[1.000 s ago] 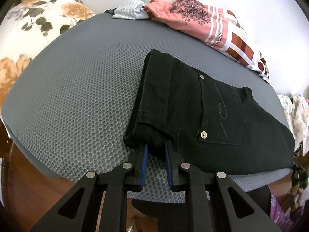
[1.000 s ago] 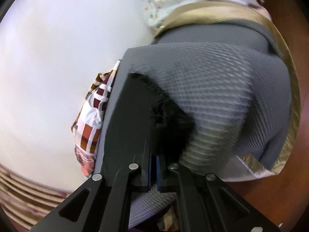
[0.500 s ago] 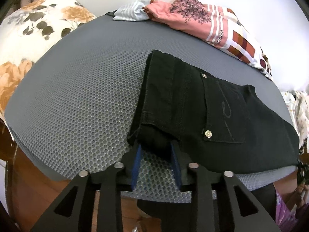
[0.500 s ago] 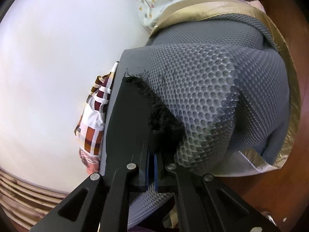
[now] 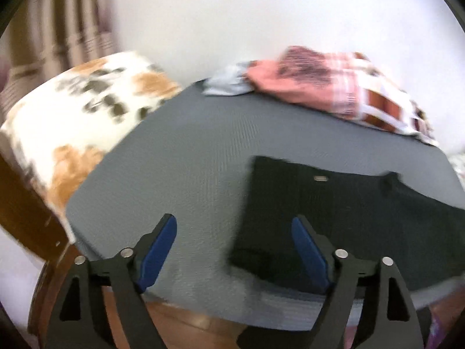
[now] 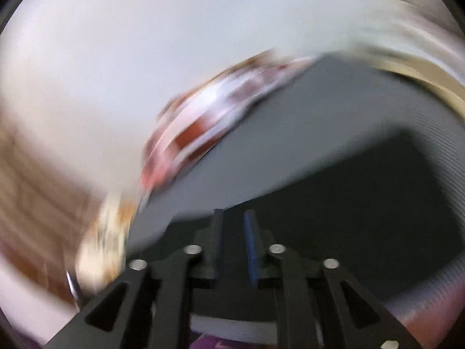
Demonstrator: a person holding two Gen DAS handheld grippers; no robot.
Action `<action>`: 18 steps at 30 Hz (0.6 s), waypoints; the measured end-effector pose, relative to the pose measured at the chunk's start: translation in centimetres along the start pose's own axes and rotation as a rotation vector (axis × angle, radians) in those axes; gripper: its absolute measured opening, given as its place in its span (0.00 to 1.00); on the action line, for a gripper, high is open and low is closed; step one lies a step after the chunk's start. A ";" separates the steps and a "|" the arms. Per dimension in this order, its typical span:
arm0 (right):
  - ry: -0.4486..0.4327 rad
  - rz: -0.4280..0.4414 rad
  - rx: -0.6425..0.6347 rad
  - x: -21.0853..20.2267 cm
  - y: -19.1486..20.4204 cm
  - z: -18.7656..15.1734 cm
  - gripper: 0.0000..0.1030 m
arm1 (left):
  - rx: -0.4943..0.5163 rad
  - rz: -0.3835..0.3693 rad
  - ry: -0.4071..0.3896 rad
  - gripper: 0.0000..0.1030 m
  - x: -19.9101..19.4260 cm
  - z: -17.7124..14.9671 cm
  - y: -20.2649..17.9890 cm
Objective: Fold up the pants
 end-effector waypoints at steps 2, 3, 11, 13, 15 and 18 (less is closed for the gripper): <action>0.098 0.035 -0.218 6.2 6.3 0.5 0.41 | 0.046 -0.023 0.027 0.81 0.0 -0.2 -1.9; 0.129 0.042 -0.295 8.5 8.4 0.5 0.42 | 0.067 -0.027 0.045 0.81 0.1 -0.4 -2.6; 0.365 0.136 -0.595 23.7 16.7 -0.1 0.42 | 0.101 -0.004 -0.016 0.83 -0.2 -1.4 -5.2; 0.412 0.131 -0.632 25.5 16.4 -0.6 0.42 | 0.085 -0.006 -0.006 0.84 0.5 -1.8 -4.7; 0.446 0.127 -0.659 26.5 16.3 -1.5 0.42 | 0.062 -0.017 0.019 0.84 1.3 -2.1 -4.1; 0.499 0.105 -0.670 28.4 15.5 -2.5 0.41 | 0.033 -0.013 0.053 0.84 2.4 -2.4 -3.4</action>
Point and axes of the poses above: each gripper's, at about its wrist camera, not at the fingertips, and x roughly the way its jaws point, y to its left, z to its top, the point moved 4 cm from there along x, roughly the way its jaws point, and after that the axes turned 4 degrees about -z, right-handed, at the moved point
